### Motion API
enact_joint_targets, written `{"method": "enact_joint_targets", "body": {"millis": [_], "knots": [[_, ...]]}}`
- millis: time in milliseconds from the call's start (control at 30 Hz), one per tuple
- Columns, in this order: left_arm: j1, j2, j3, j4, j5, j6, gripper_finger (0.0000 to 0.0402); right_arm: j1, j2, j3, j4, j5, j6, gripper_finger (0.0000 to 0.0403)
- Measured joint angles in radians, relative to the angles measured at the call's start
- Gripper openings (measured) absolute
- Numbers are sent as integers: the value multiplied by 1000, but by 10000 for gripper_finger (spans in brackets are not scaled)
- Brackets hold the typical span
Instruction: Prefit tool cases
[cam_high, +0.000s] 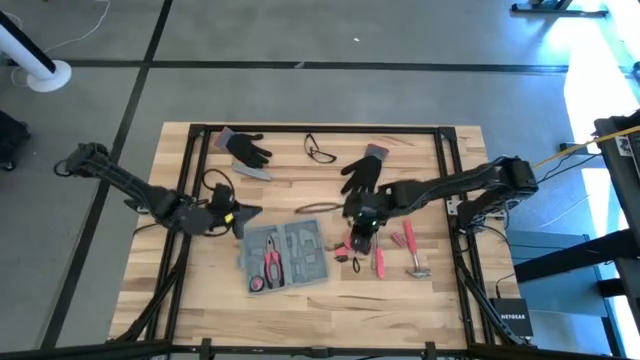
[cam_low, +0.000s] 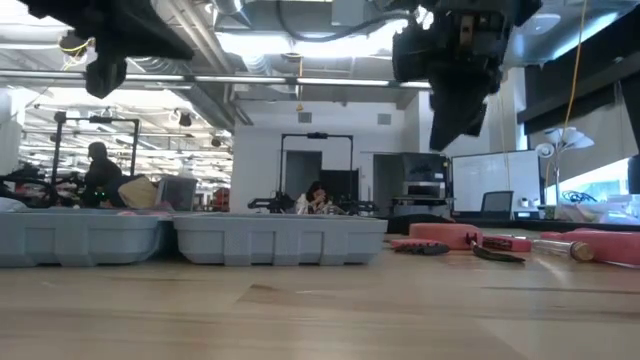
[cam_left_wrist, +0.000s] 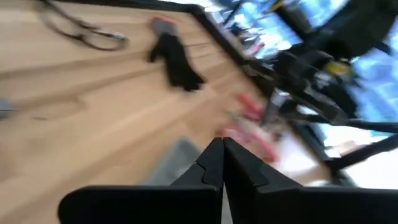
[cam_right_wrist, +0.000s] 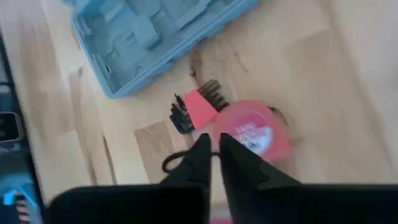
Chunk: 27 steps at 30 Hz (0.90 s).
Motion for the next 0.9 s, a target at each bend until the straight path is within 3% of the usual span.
{"method": "enact_joint_targets", "body": {"millis": [100, 233, 367, 467, 667, 900], "knots": [[34, 0, 35, -126, 2, -32, 0, 24, 67, 1, 56, 18, 0, 102], [59, -2, 39, -156, 42, -15, 0, 30, 123, 20, 6, 92, -35, 199], [72, -2, 39, -180, 57, -1, 0, 23, 120, 62, -49, 154, -162, 284], [77, -2, 39, -196, 64, 17, 0, 23, 135, 63, -93, 140, -278, 332], [76, -2, 39, -232, 98, 6, 0, 23, 187, 63, -124, 189, -395, 376], [76, 2, 39, -232, 99, -2, 0, 36, 250, 63, -61, 115, -376, 371]]}}
